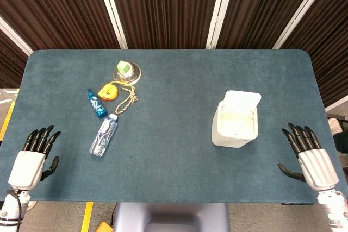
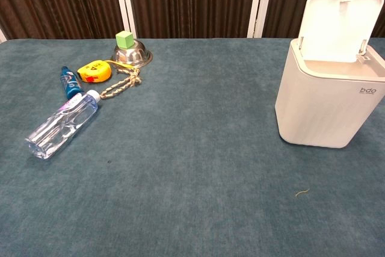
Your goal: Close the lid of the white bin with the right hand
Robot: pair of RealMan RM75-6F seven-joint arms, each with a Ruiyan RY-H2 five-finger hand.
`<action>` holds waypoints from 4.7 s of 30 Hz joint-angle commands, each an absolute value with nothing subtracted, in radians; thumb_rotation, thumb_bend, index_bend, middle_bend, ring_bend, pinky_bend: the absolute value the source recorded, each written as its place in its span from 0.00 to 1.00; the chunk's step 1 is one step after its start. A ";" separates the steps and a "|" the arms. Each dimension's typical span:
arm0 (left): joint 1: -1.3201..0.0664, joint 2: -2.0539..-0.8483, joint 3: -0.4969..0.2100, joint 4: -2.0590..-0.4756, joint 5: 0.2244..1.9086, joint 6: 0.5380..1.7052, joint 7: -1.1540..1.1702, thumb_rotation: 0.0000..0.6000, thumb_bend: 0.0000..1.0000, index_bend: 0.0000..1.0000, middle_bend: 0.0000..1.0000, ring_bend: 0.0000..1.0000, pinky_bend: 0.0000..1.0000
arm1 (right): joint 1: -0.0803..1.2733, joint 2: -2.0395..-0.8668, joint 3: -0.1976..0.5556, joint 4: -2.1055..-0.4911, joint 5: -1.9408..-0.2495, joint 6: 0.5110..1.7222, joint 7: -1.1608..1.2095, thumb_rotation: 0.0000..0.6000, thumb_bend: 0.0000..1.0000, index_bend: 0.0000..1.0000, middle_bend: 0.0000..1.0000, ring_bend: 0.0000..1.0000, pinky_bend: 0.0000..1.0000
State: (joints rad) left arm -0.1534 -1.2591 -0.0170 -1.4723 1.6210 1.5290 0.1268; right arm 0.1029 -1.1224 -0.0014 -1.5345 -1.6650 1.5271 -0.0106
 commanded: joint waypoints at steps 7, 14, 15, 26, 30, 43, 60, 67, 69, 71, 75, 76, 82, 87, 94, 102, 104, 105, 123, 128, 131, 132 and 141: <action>-0.158 -1.259 -0.019 -1.468 1.612 1.516 0.118 1.00 0.46 0.12 0.00 0.00 0.09 | 0.126 -1.110 0.018 -1.549 -1.696 1.550 0.079 0.81 0.33 0.00 0.07 0.05 0.20; -0.154 -1.263 -0.018 -1.470 1.615 1.525 0.107 1.00 0.46 0.09 0.00 0.00 0.07 | 0.278 -0.919 0.099 -1.726 -1.656 1.378 0.289 0.80 0.87 0.03 1.00 1.00 1.00; -0.153 -1.263 -0.018 -1.470 1.618 1.529 0.104 1.00 0.46 0.09 0.00 0.00 0.07 | 0.297 -0.892 0.109 -1.747 -1.643 1.350 0.301 0.80 0.91 0.05 1.00 1.00 1.00; -0.158 -1.276 -0.015 -1.468 1.630 1.529 0.090 1.00 0.46 0.06 0.00 0.00 0.07 | 0.609 -0.553 0.244 -1.952 -1.379 0.777 0.426 0.79 1.00 0.14 1.00 1.00 1.00; -0.160 -1.279 -0.015 -1.466 1.633 1.527 0.090 1.00 0.46 0.06 0.00 0.00 0.07 | 0.712 -0.524 0.281 -1.928 -1.260 0.595 0.423 0.78 1.00 0.18 1.00 1.00 1.00; -0.164 -1.280 -0.013 -1.462 1.635 1.523 0.081 1.00 0.46 0.06 0.00 0.00 0.07 | 0.845 -0.632 0.260 -1.774 -1.063 0.342 0.378 0.82 1.00 0.20 1.00 1.00 1.00; -0.163 -1.279 -0.013 -1.460 1.638 1.530 0.079 1.00 0.46 0.06 0.00 0.00 0.07 | 0.841 -0.670 0.256 -1.769 -1.088 0.290 0.365 0.82 1.00 0.25 1.00 1.00 1.00; -0.163 -1.277 -0.014 -1.463 1.640 1.533 0.081 1.00 0.46 0.06 0.00 0.00 0.07 | 0.775 -0.634 0.270 -1.820 -1.160 0.333 0.387 0.82 1.00 0.26 1.00 1.00 1.00; -0.163 -1.278 -0.014 -1.463 1.641 1.534 0.081 1.00 0.46 0.06 0.00 0.00 0.07 | 0.758 -0.623 0.271 -1.835 -1.191 0.339 0.392 0.82 1.00 0.27 1.00 1.00 1.00; -0.164 -1.279 -0.013 -1.463 1.643 1.534 0.082 1.00 0.46 0.06 0.00 0.00 0.07 | 0.739 -0.611 0.266 -1.851 -1.228 0.342 0.393 0.82 1.00 0.27 1.00 1.00 1.00; -0.166 -1.282 -0.011 -1.463 1.649 1.534 0.083 1.00 0.46 0.06 0.00 0.00 0.07 | 0.701 -0.590 0.257 -1.888 -1.301 0.375 0.397 0.82 1.00 0.27 1.00 1.00 1.00; -0.166 -1.283 -0.011 -1.462 1.651 1.535 0.083 1.00 0.46 0.06 0.00 0.00 0.07 | 0.690 -0.583 0.254 -1.899 -1.323 0.384 0.400 0.82 1.00 0.28 1.00 1.00 1.00; -0.168 -1.286 -0.010 -1.460 1.655 1.536 0.082 1.00 0.46 0.06 0.00 0.00 0.07 | 0.670 -0.569 0.236 -1.922 -1.388 0.399 0.401 0.82 1.00 0.27 1.00 1.00 1.00; -0.168 -1.282 -0.012 -1.463 1.656 1.540 0.076 1.00 0.46 0.06 0.00 0.00 0.07 | 0.658 -0.594 0.194 -1.942 -1.455 0.406 0.359 0.82 1.00 0.25 1.00 1.00 1.00; -0.165 -1.277 -0.014 -1.467 1.654 1.546 0.074 1.00 0.46 0.06 0.00 0.00 0.07 | 0.666 -0.652 0.144 -1.932 -1.468 0.390 0.293 0.82 1.00 0.25 1.00 1.00 1.00; -0.164 -1.276 -0.013 -1.464 1.654 1.547 0.068 1.00 0.46 0.05 0.00 0.00 0.07 | 0.681 -0.689 0.116 -1.914 -1.422 0.390 0.221 0.82 1.00 0.25 1.00 1.00 1.00; -0.164 -1.276 -0.013 -1.463 1.654 1.548 0.068 1.00 0.46 0.05 0.00 0.00 0.07 | 0.680 -0.694 0.117 -1.917 -1.406 0.407 0.215 0.82 1.00 0.25 1.00 1.00 1.00; -0.164 -1.277 -0.014 -1.463 1.654 1.549 0.068 1.00 0.46 0.05 0.00 0.00 0.07 | 0.674 -0.692 0.120 -1.921 -1.404 0.428 0.217 0.82 1.00 0.25 1.00 1.00 1.00; -0.161 -1.282 -0.009 -1.463 1.664 1.555 0.082 1.00 0.46 0.06 0.00 0.00 0.07 | 0.281 -0.757 0.034 -1.858 -1.773 1.250 0.225 0.83 0.87 0.07 0.91 0.86 0.98; -0.161 -1.286 -0.006 -1.457 1.677 1.563 0.079 1.00 0.46 0.06 0.00 0.00 0.07 | 0.090 -1.045 -0.011 -1.642 -1.783 1.510 0.001 0.83 0.59 0.00 0.16 0.14 0.52; -0.163 -1.285 0.000 -1.452 1.689 1.565 0.072 1.00 0.46 0.05 0.00 0.00 0.07 | 0.075 -1.119 -0.020 -1.563 -1.796 1.530 -0.065 0.83 0.53 0.00 0.00 0.00 0.34; -0.162 -1.286 0.000 -1.447 1.690 1.568 0.071 1.00 0.46 0.05 0.00 0.00 0.07 | 0.072 -1.134 -0.010 -1.545 -1.807 1.562 -0.062 0.83 0.52 0.00 0.00 0.00 0.30; -0.158 -1.283 0.001 -1.455 1.689 1.570 0.082 1.00 0.46 0.05 0.00 0.00 0.04 | 0.060 -1.152 0.005 -1.543 -1.725 1.541 -0.124 0.83 0.47 0.00 0.00 0.00 0.00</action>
